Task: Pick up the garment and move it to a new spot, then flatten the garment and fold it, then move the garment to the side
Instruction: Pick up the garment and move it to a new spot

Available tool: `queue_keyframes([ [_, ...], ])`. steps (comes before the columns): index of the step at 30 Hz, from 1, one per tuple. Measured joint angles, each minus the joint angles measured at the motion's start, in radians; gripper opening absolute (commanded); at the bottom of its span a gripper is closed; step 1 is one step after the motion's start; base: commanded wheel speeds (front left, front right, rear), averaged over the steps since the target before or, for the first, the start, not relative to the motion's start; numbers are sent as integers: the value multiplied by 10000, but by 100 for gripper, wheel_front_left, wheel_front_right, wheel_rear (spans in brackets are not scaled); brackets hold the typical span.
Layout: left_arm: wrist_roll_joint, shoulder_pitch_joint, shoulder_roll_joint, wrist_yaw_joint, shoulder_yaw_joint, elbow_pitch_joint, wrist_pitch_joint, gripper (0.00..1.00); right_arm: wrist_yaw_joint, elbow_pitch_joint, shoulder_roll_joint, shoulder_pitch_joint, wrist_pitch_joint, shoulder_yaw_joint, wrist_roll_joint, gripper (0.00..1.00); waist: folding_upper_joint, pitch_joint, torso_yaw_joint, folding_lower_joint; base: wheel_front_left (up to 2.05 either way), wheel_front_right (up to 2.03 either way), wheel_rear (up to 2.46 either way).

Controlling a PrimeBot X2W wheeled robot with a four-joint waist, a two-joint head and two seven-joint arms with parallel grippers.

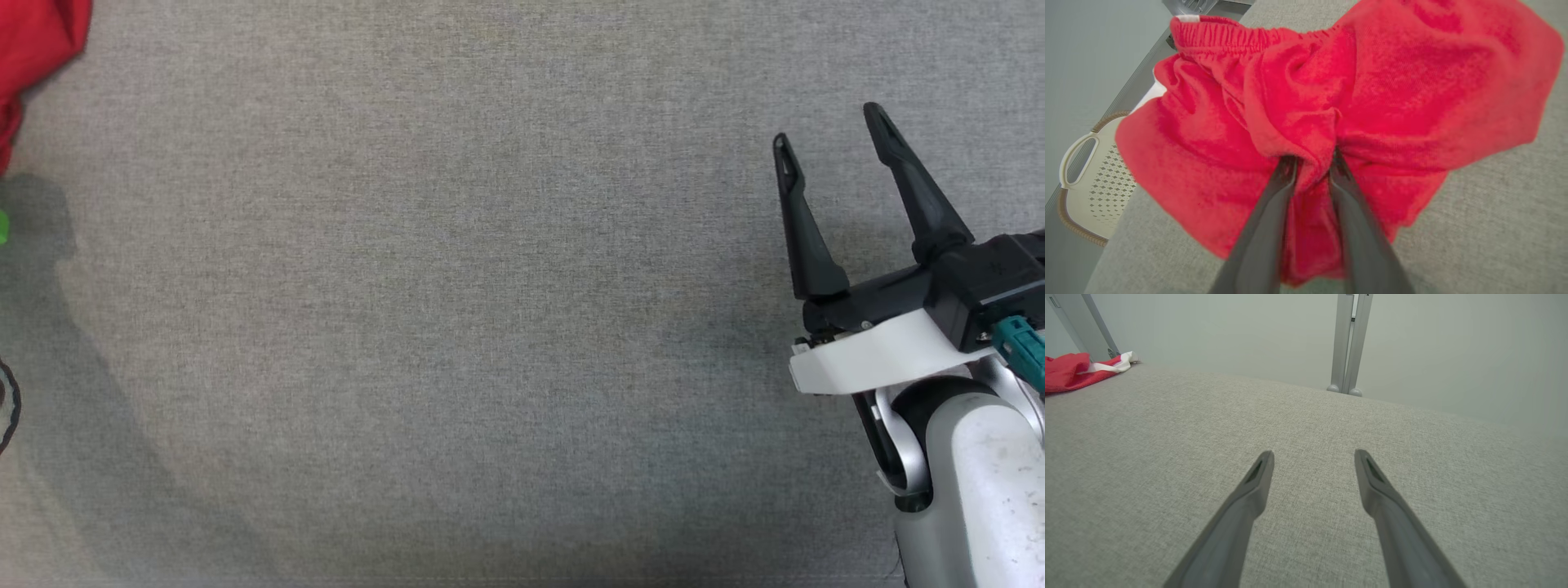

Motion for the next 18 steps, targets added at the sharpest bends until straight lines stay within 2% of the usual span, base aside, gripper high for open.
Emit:
queue_keyframes([
  [5, 219, -6, 268, -94, -305, 119, -566, 0, 0, 552, 163, -34, -366, 113, 134, 100, 0, -360, -106, 0, 0, 0, 0],
  [8, 428, -49, 646, -132, -493, 44, -725, 0, 0, 988, 309, -75, -648, 146, 257, 100, 0, -729, -175, 0, 0, 0, 0],
  [12, 617, -344, 888, -174, -1028, -491, -598, 0, 0, 1680, 454, -74, -1066, 128, 441, 100, 0, -1351, -328, 0, 0, 0, 0],
  [18, 594, -431, 867, -205, -2251, -2011, 134, 0, 0, 2692, 602, 69, -1613, 38, 800, 100, 0, -2476, -662, 0, 0, 0, 0],
])
